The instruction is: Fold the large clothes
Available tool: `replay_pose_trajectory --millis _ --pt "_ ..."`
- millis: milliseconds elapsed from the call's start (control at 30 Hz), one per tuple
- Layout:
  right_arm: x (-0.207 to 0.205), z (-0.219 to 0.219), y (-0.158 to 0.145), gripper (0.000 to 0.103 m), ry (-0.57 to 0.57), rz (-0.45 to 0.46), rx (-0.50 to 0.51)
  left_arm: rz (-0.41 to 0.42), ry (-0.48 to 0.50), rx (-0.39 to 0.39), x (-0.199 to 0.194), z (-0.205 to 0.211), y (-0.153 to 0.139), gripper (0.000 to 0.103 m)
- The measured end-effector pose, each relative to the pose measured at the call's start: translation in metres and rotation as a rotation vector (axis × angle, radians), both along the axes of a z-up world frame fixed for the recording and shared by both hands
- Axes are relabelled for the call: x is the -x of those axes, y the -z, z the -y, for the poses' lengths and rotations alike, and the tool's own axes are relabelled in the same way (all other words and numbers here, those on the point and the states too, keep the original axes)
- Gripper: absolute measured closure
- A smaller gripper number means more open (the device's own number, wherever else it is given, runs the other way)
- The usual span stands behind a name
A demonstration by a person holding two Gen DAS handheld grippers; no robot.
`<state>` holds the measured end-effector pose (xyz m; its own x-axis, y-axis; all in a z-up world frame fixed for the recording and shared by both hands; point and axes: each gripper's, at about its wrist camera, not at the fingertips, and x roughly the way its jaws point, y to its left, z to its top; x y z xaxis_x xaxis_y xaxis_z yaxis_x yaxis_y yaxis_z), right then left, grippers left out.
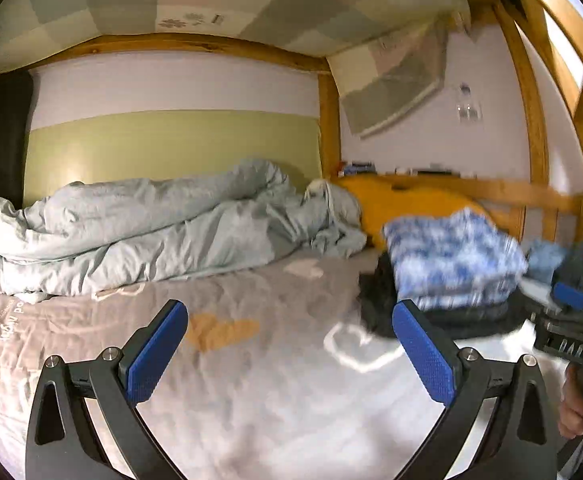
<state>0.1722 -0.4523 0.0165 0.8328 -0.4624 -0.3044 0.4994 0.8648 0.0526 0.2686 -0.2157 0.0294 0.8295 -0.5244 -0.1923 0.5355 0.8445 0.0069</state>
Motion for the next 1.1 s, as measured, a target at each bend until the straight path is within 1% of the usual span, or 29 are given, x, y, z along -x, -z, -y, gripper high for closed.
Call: replay_pose_trajectory --millis 67,133,167,200,267,333,400,533,833,1100 --pt "-0.003 0.0 0.014 0.0 -0.005 0.008 -0.006 0.039 -0.022 -0.028 -0.001 0.003 0.022 0.0" --pt "-0.009 -0.005 0.025 0.0 -0.011 0.004 0.032 0.111 -0.063 -0.062 -0.001 0.006 0.045 0.0" --pt "-0.011 -0.007 0.032 0.0 -0.007 0.007 0.048 0.093 -0.074 -0.087 -0.008 0.009 0.053 0.0" --pt "-0.015 -0.01 0.041 0.0 0.002 0.001 0.061 0.048 -0.06 -0.092 -0.015 0.011 0.054 0.0" --pt "-0.028 -0.016 0.05 0.001 -0.027 -0.064 0.073 0.05 -0.047 -0.08 -0.016 0.01 0.055 0.0" --pt "-0.028 -0.019 0.05 0.0 -0.072 -0.047 0.085 0.073 -0.053 -0.092 -0.011 0.013 0.056 0.0" --pt "-0.028 -0.02 0.05 0.0 -0.08 -0.043 0.088 0.089 -0.062 -0.095 -0.008 0.014 0.056 0.0" --pt "-0.034 -0.02 0.052 0.0 -0.099 -0.072 0.086 0.07 -0.062 -0.081 -0.012 0.011 0.056 0.0" --pt "-0.035 -0.024 0.052 0.0 -0.094 -0.083 0.101 0.052 -0.066 -0.07 -0.014 0.008 0.052 0.0" --pt "-0.038 -0.021 0.052 0.0 -0.091 -0.097 0.093 0.069 -0.064 -0.083 -0.01 0.013 0.052 0.0"
